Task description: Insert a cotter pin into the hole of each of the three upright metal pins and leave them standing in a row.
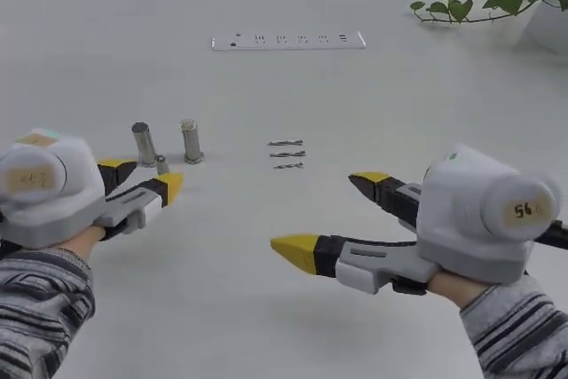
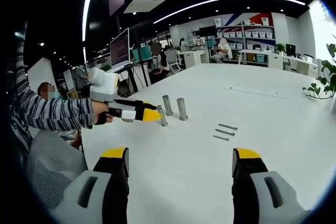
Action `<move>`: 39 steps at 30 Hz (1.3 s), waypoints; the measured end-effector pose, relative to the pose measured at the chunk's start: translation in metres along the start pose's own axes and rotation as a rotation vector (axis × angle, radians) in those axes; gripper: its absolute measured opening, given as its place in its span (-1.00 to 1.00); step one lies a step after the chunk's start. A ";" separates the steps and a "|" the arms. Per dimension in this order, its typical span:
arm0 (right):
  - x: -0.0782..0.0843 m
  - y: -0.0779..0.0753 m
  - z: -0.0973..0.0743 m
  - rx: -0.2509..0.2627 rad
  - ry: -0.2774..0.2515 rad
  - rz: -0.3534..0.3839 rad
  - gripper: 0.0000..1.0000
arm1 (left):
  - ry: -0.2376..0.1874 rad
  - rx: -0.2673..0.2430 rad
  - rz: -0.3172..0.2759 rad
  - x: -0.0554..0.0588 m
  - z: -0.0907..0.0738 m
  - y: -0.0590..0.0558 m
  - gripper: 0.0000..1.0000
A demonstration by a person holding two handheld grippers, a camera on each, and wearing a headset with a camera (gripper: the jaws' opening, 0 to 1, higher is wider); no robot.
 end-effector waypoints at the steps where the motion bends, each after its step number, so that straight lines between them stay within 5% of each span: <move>1: 0.000 0.000 0.001 -0.001 0.001 0.001 0.57 | 0.006 0.006 0.002 0.001 0.002 0.000 -0.41; 15: 0.006 -0.001 0.005 0.000 0.018 0.006 0.56 | 0.009 0.041 0.011 0.007 0.012 0.001 -0.86; 24: 0.006 0.000 0.005 0.004 0.025 -0.002 0.54 | 0.000 0.030 0.056 0.005 0.012 -0.001 -0.90; 29: 0.005 0.002 0.004 0.003 0.020 -0.005 0.53 | -0.004 0.022 0.084 0.003 0.012 -0.007 -0.90; 39: 0.005 0.003 0.002 0.005 0.019 -0.006 0.52 | -0.006 0.037 0.040 0.003 0.010 -0.031 -0.90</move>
Point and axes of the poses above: the centre of the closed fingertips' face, and the gripper's own axes: z roughly forward along the fingers, y roughly to its left, x roughly out of its underside, the point moved 6 cm from there along -z, roughly backward along the fingers, and after that the axes turned 8 degrees about z, right-handed, at the moved point
